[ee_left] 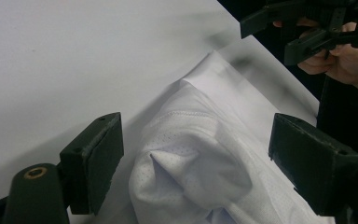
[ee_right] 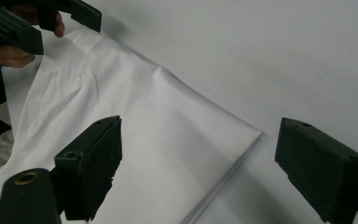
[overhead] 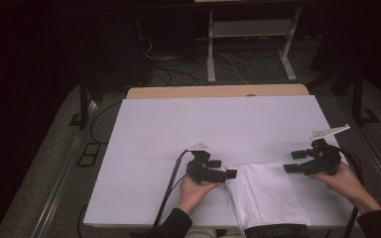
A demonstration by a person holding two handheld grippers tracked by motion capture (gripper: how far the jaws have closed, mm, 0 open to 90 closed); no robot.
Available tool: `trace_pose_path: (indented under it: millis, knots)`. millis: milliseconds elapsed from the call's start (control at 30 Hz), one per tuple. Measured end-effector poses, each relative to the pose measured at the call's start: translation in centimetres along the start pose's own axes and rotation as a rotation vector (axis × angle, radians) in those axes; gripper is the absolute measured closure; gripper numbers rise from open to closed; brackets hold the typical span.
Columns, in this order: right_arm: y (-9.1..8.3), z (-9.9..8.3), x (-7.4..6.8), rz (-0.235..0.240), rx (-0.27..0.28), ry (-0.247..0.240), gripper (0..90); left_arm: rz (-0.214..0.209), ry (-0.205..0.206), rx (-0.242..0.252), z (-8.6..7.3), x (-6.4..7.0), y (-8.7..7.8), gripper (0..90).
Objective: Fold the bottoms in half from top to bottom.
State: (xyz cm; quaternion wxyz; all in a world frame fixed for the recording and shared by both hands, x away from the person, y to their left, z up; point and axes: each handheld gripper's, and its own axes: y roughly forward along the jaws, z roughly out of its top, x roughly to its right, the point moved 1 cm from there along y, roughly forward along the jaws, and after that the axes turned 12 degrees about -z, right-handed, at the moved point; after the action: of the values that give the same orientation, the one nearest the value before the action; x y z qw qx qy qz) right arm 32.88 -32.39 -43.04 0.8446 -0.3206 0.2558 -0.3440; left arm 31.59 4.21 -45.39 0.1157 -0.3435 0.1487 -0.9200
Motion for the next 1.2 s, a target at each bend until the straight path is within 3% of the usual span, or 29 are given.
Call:
trace_pose_path:
  millis: [300, 600, 733, 1033, 1200]
  knots:
    - [0.6, -0.1, 1.1, -0.01, 0.002, 0.01, 15.5, 0.011, -0.01, -0.009, -0.1, -0.6, 0.2, 17.0]
    - [1.9, -0.3, 1.4, -0.012, -0.032, -0.041, 24.0, -0.001, -0.001, -0.046, -0.3, -0.8, 0.6, 22.3]
    - [2.6, -0.3, 1.5, -0.014, -0.053, -0.065, 32.8, -0.011, 0.01, -0.067, -0.5, -0.8, 0.8, 31.0]
    - [3.6, -0.2, 1.0, -0.029, -0.067, -0.127, 53.6, -0.034, 0.019, -0.097, -0.5, -1.1, 1.1, 61.5]
    - [3.7, -0.2, 0.9, -0.038, -0.06, -0.112, 69.5, -0.037, 0.028, -0.116, -0.4, -0.9, 1.4, 74.6]
